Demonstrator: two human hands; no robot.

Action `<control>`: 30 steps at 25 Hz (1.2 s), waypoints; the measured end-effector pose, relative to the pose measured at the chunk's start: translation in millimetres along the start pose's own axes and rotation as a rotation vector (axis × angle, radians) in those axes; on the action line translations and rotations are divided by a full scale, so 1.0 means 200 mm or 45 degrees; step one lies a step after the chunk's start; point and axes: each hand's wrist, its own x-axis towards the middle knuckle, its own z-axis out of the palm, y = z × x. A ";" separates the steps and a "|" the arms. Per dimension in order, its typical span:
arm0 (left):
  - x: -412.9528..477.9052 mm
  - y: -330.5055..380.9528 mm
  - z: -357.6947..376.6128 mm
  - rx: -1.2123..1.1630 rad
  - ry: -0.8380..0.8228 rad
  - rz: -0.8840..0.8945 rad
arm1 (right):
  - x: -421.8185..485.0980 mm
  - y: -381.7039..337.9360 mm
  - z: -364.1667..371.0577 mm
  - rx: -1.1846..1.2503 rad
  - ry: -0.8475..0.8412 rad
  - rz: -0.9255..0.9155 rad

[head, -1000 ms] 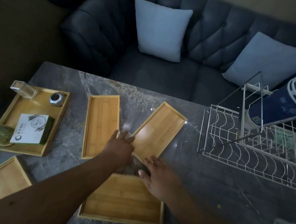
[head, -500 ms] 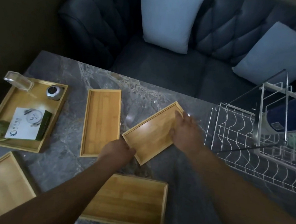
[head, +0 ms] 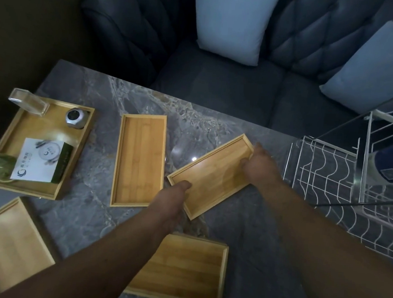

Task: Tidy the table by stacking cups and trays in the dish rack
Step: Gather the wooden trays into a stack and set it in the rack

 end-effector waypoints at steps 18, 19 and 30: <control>-0.07 -0.08 -0.70 1.212 0.678 0.763 | -0.97 0.13 0.14 0.244 0.101 0.104; -0.09 -0.13 -0.74 1.246 0.657 0.756 | -1.02 0.16 0.18 0.235 0.059 0.133; -0.18 -0.50 -0.93 1.316 0.594 0.660 | -1.37 0.25 0.36 0.173 -0.103 0.189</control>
